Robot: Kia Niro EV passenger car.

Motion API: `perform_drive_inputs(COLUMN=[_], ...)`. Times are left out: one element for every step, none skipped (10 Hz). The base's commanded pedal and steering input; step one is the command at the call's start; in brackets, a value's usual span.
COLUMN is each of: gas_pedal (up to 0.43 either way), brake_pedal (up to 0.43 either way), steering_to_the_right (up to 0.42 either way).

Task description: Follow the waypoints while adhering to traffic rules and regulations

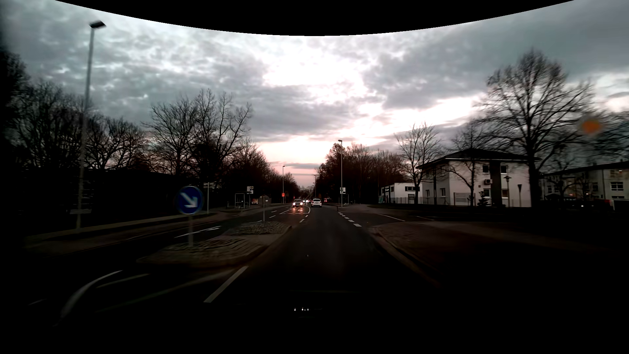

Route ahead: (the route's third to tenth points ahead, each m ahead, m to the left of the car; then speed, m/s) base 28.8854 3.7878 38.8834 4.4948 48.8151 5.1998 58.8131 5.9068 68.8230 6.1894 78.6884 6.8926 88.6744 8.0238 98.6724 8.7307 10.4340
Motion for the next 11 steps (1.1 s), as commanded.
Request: perform_drive_inputs(gas_pedal=[0.150,0.150,0.150,0.150,0.150,0.150,0.150,0.150,0.150,0.150,0.150], brake_pedal=[0.000,0.000,0.000,0.000,0.000,0.000,0.000,0.000,0.000,0.000,0.000], steering_to_the_right=[-0.006,-0.006,-0.006,-0.006,-0.006,-0.006,-0.006,-0.006,-0.006,-0.006,-0.006])
